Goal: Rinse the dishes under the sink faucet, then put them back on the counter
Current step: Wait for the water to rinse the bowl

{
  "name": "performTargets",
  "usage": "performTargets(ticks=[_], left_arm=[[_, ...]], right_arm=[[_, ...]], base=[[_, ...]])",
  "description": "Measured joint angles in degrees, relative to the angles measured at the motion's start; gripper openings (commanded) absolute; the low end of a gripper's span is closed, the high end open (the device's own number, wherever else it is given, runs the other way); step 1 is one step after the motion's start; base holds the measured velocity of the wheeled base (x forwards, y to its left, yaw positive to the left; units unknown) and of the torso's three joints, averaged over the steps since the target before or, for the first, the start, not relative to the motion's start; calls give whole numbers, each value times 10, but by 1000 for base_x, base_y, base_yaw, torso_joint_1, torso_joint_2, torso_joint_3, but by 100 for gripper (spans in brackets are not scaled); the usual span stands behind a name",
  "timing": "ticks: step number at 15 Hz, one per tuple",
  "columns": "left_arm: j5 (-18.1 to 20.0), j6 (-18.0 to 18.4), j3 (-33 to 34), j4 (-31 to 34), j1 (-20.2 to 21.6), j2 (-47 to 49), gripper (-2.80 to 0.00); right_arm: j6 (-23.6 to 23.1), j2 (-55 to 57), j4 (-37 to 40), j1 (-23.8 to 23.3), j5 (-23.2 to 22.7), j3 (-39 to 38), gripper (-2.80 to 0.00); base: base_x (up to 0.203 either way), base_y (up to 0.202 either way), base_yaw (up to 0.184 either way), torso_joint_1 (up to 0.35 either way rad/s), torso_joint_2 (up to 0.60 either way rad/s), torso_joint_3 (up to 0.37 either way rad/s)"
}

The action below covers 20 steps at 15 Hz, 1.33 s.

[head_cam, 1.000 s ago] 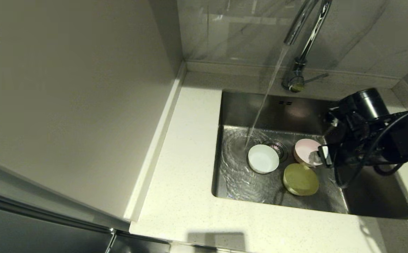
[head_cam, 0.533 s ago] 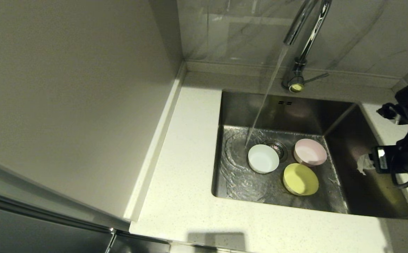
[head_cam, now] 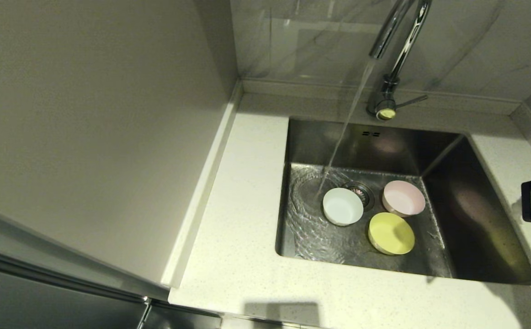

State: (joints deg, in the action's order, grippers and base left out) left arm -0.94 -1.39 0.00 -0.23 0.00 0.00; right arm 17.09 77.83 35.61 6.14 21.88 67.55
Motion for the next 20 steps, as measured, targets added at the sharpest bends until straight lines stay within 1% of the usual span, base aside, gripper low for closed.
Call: performTargets(ticks=[2,3,6,8,11,13,15,16,18,20], left_arm=[[0,0,0,0,0,0,-280],[0,0,0,0,0,0,-280],[0,0,0,0,0,0,-280],[0,0,0,0,0,0,-280],[0,0,0,0,0,0,-280],[0,0,0,0,0,0,-280],[0,0,0,0,0,0,-280],[0,0,0,0,0,0,-280],[0,0,0,0,0,0,-280],[0,0,0,0,0,0,-280]], right_arm=[[2,-25,35,-14,-36,-2,-280],[1,-41,40,-18,-49,-4,-280],[-14,-112,15,-24,-93,-30,-280],[-43,-172,-50,-36,-130,-96,-280],[-114,-275,-214,-83,-213,-237,-280],[-144,-343,-316,-100,-252,-332,-280],[-166,-412,-387,-98,-264,-423,-280],[-172,-450,-409,-92,-266,-464,-280],[-184,-518,-427,-83,-267,-529,-280],[-190,-582,-435,-74,-247,-593,-280]], base=[[0,0,0,0,0,0],[0,0,0,0,0,0],[0,0,0,0,0,0],[0,0,0,0,0,0],[0,0,0,0,0,0],[0,0,0,0,0,0],[0,0,0,0,0,0],[0,0,0,0,0,0],[0,0,0,0,0,0],[0,0,0,0,0,0]])
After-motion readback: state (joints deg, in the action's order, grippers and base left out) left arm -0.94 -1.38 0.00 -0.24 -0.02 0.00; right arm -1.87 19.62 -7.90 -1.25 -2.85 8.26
